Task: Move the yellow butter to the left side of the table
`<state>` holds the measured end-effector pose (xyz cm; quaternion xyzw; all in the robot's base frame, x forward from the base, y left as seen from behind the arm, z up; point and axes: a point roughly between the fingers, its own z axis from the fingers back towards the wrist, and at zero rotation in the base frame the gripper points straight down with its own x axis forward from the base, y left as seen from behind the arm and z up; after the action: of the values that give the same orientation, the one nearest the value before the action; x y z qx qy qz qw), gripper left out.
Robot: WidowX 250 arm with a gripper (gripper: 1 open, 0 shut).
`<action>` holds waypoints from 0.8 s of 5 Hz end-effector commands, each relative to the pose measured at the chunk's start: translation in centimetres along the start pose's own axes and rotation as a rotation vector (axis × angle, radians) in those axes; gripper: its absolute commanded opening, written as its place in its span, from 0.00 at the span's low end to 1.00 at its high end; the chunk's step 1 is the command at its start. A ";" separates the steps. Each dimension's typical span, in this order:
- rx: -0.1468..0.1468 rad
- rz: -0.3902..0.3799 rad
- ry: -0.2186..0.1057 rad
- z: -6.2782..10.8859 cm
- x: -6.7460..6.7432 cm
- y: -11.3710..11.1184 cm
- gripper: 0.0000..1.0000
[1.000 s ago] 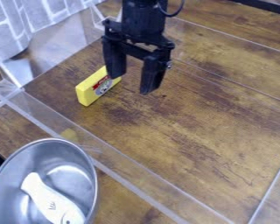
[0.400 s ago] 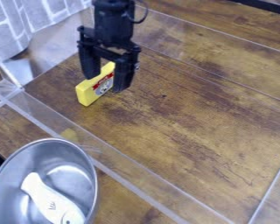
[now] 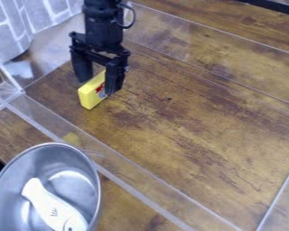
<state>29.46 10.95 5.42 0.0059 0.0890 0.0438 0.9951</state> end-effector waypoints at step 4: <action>-0.023 0.032 -0.073 -0.8 3.6 5.0 1.00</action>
<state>31.89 15.17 2.35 -0.0124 0.0798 0.0497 0.9955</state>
